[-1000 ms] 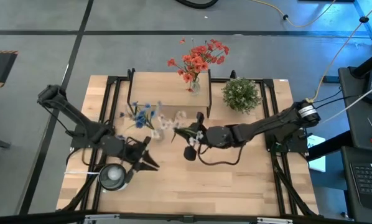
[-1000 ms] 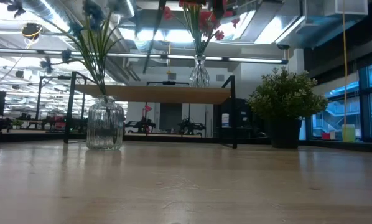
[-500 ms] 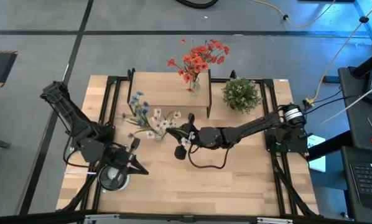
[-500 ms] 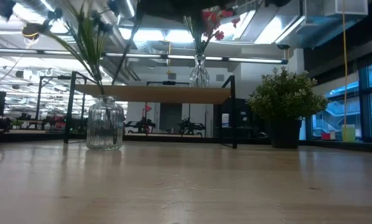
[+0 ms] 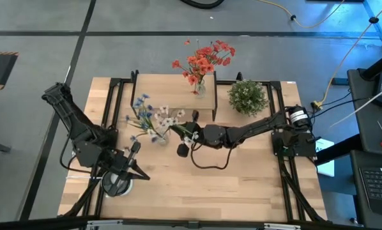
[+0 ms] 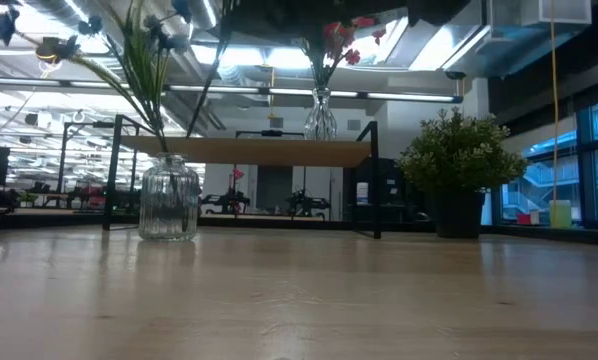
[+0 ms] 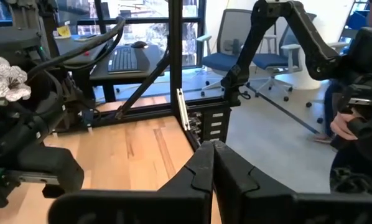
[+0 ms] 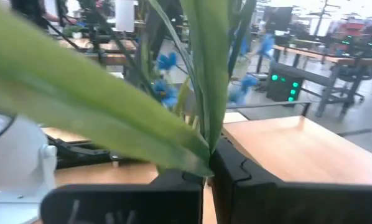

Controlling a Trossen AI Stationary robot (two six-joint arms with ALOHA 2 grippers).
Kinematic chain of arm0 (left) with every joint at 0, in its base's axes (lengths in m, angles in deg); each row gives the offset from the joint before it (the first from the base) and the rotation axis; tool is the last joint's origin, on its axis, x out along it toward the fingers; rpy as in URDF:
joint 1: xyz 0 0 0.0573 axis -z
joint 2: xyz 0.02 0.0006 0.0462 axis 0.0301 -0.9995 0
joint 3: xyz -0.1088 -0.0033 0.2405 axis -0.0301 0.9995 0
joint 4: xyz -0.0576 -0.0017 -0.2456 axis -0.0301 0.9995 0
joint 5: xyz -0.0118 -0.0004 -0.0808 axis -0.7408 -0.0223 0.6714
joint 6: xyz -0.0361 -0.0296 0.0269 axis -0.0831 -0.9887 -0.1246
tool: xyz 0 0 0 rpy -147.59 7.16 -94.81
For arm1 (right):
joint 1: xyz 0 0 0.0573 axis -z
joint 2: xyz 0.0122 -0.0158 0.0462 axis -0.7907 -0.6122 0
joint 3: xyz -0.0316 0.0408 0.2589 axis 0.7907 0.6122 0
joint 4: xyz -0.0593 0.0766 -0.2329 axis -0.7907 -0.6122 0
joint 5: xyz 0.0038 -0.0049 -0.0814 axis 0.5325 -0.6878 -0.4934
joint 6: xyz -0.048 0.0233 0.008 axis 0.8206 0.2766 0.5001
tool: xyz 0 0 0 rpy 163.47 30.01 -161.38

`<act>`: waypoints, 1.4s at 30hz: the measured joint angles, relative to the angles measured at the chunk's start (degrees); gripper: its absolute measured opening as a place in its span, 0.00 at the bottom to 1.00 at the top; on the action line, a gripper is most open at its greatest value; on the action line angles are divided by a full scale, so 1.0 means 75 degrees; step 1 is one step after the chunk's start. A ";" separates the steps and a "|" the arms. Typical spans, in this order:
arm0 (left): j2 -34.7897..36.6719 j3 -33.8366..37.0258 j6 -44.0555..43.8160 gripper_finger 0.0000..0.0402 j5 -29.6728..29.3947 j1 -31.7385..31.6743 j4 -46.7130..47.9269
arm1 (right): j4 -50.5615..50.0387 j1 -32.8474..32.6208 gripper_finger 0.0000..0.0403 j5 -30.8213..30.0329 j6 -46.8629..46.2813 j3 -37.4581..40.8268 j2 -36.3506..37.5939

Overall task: Pick and place flowers into a vace then onto a shelf
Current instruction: Put the white flowers into the transparent vase

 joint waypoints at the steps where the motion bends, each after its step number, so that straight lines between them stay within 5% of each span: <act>1: 0.0000 0.0000 0.0000 0.00 -0.0006 0.0000 0.0000 | 0.0025 0.0052 0.02 0.0081 0.0029 0.0000 0.0000; 6: 0.0000 0.0000 0.0000 0.01 -0.0048 0.0000 0.0000 | 0.0026 0.0245 0.02 0.0653 -0.0097 -0.0003 0.0000; 42: -0.0003 0.0000 -0.0003 0.01 -0.0113 0.0000 -0.0002 | 0.0159 0.0566 0.02 0.1257 -0.0019 -0.0012 -0.1363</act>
